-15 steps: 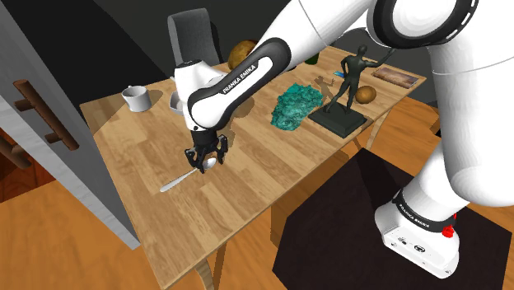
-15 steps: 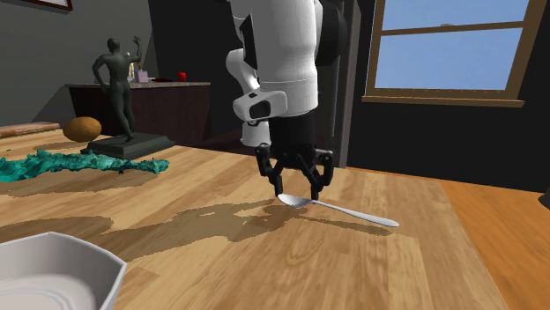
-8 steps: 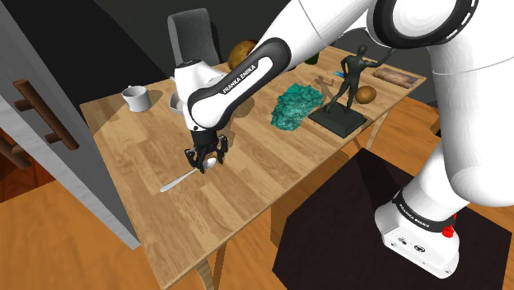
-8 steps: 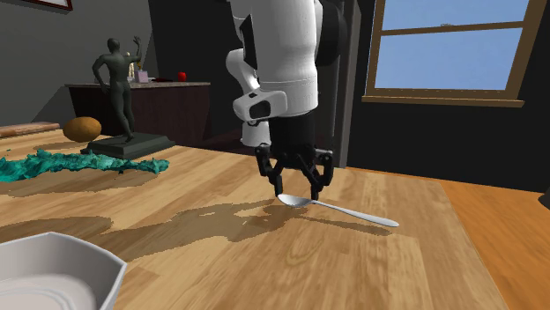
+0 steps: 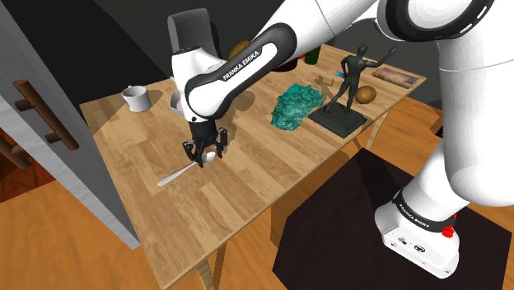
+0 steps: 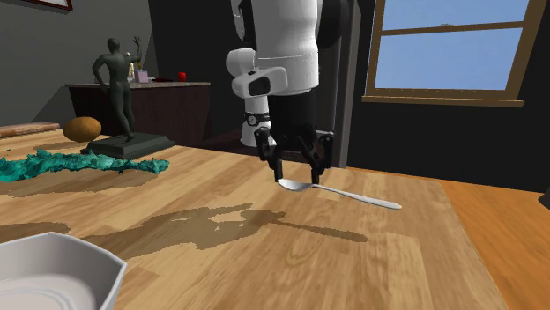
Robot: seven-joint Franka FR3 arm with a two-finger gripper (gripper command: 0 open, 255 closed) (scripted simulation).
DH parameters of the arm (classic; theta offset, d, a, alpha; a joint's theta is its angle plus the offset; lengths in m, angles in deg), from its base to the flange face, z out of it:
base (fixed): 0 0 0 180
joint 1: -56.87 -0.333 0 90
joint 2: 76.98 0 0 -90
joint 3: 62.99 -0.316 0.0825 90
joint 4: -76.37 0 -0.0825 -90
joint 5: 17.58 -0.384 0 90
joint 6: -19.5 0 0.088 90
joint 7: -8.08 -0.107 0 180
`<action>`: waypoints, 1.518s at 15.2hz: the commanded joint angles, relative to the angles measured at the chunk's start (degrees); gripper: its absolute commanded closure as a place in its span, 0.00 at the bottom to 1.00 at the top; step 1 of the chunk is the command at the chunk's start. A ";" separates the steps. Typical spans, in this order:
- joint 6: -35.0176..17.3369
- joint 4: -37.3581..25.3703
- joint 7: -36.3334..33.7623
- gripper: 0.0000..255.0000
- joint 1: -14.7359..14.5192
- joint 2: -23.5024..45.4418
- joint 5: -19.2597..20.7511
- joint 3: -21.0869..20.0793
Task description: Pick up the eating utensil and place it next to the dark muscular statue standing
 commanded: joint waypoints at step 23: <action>14.73 -6.24 0.59 1.00 1.26 -8.89 -3.13 -1.93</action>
